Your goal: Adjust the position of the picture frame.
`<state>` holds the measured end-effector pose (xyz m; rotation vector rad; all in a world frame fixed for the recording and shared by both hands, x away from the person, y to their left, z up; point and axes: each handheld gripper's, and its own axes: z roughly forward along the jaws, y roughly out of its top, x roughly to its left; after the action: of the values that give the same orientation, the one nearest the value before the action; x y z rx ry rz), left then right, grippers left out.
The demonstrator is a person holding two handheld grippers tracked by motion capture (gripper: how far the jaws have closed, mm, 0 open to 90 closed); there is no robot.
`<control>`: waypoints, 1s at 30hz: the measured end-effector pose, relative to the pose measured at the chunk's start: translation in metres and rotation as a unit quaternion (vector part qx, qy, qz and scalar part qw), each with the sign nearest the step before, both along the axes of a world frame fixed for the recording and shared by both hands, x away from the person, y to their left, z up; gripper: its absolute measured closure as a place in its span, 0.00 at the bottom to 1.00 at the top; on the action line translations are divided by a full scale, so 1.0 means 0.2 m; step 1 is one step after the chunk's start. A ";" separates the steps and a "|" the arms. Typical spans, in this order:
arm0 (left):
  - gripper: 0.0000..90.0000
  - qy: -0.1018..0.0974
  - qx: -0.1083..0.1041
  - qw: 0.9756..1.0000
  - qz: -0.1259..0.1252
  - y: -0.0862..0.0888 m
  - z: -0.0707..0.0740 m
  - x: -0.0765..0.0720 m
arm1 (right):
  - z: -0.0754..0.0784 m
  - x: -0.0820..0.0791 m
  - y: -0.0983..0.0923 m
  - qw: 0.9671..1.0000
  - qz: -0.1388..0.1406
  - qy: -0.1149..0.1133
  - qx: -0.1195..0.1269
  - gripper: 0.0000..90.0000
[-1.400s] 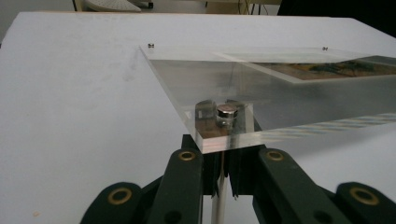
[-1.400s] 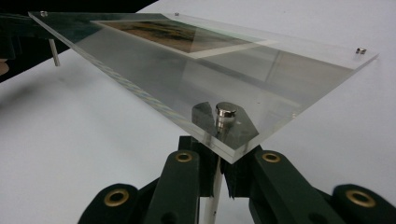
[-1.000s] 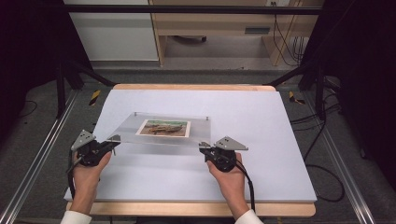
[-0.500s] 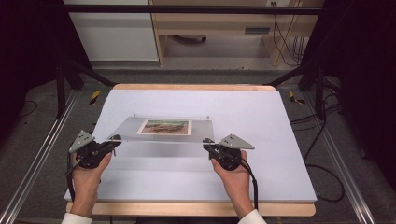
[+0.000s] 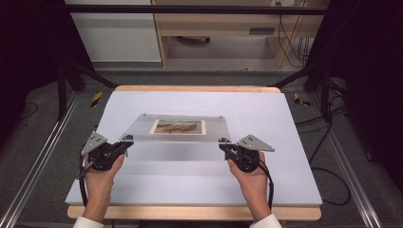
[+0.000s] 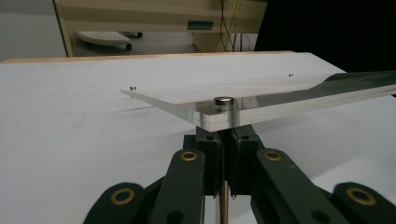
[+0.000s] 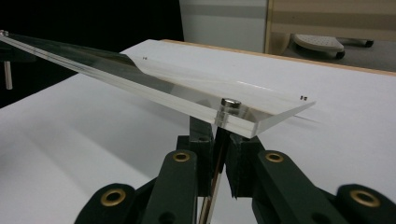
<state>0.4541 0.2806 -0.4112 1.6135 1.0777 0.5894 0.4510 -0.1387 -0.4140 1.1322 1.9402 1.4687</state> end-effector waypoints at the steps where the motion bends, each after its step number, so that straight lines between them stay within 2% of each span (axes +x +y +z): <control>1: 0.93 -0.001 -0.001 1.000 -0.002 -0.02 0.00 0.00 | 0.00 0.00 -0.02 1.000 -0.003 0.001 0.001 0.91; 11: 0.93 -0.014 -0.002 1.000 -0.024 -0.19 0.04 -0.01 | 0.02 -0.03 -0.20 1.000 -0.027 -0.003 0.002 0.91; 19: 0.93 -0.011 -0.011 0.999 -0.035 -0.33 0.00 0.03 | 0.00 -0.04 -0.32 0.999 -0.047 0.002 0.001 0.91; 30: 0.93 -0.007 -0.005 0.999 -0.035 -0.39 -0.06 0.07 | -0.04 -0.01 -0.38 0.998 -0.059 0.008 -0.007 0.91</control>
<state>0.4676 0.2033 -0.4231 1.6288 1.0079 0.5479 0.4489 -0.2141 -0.4219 1.2341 1.8590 1.3861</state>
